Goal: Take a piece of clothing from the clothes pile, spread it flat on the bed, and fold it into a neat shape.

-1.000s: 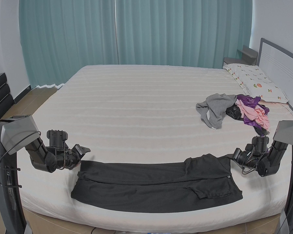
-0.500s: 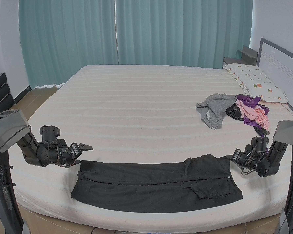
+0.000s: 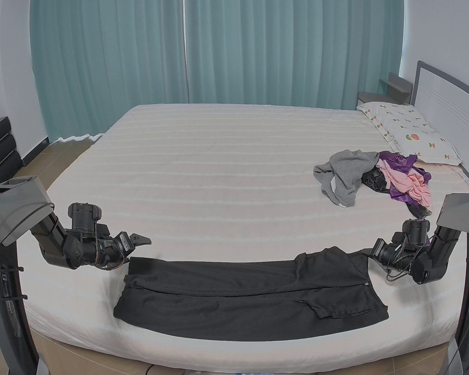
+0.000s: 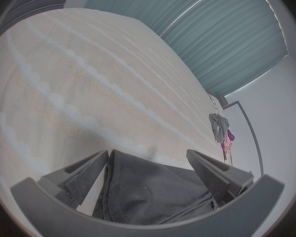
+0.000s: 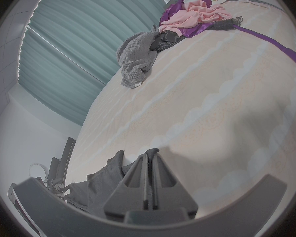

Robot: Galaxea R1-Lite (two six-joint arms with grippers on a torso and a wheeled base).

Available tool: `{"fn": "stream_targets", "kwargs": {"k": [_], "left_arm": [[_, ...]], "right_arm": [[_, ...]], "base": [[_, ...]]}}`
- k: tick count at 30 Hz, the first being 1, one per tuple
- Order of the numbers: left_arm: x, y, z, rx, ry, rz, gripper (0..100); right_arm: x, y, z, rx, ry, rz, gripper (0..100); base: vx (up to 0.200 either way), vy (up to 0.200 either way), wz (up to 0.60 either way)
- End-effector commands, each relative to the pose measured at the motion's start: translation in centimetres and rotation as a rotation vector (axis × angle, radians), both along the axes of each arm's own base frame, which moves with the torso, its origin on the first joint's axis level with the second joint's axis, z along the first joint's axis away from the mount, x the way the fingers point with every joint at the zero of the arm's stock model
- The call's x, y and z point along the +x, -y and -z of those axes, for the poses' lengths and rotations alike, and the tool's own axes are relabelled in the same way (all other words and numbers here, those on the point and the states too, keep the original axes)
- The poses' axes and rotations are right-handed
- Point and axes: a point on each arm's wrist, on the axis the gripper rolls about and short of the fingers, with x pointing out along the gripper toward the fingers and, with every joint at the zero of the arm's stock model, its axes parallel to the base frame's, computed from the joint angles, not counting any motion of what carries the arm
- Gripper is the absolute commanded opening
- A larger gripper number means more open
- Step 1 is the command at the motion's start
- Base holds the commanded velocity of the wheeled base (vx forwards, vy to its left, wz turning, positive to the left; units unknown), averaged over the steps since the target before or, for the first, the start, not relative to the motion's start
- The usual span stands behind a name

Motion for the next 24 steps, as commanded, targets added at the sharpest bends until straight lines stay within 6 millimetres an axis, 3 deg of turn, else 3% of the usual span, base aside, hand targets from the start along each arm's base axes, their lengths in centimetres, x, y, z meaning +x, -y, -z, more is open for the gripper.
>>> {"fn": "stream_targets", "kwargs": {"k": [1,11,12,24], "left_arm": [[-0.1,0.1,0.1,0.0,-0.006,0.001,100],[-0.1,1.4,0.5,0.041,-0.019,0.003,100],[0.0,1.4,0.5,0.043,-0.019,0.002,0],[0.4,0.7,1.3,0.144,-0.015,-0.059,0]], "right_arm": [[0.0,0.0,0.0,0.0,0.002,0.0,0],[0.0,0.0,-0.1,-0.001,0.003,0.002,0],[0.0,0.0,-0.1,-0.001,0.003,0.002,0],[0.1,0.0,-0.2,-0.001,0.006,0.002,0]], "base": [[0.0,0.0,0.0],[0.0,0.0,0.0],[0.0,0.0,0.0],[0.0,0.0,0.0]]}}
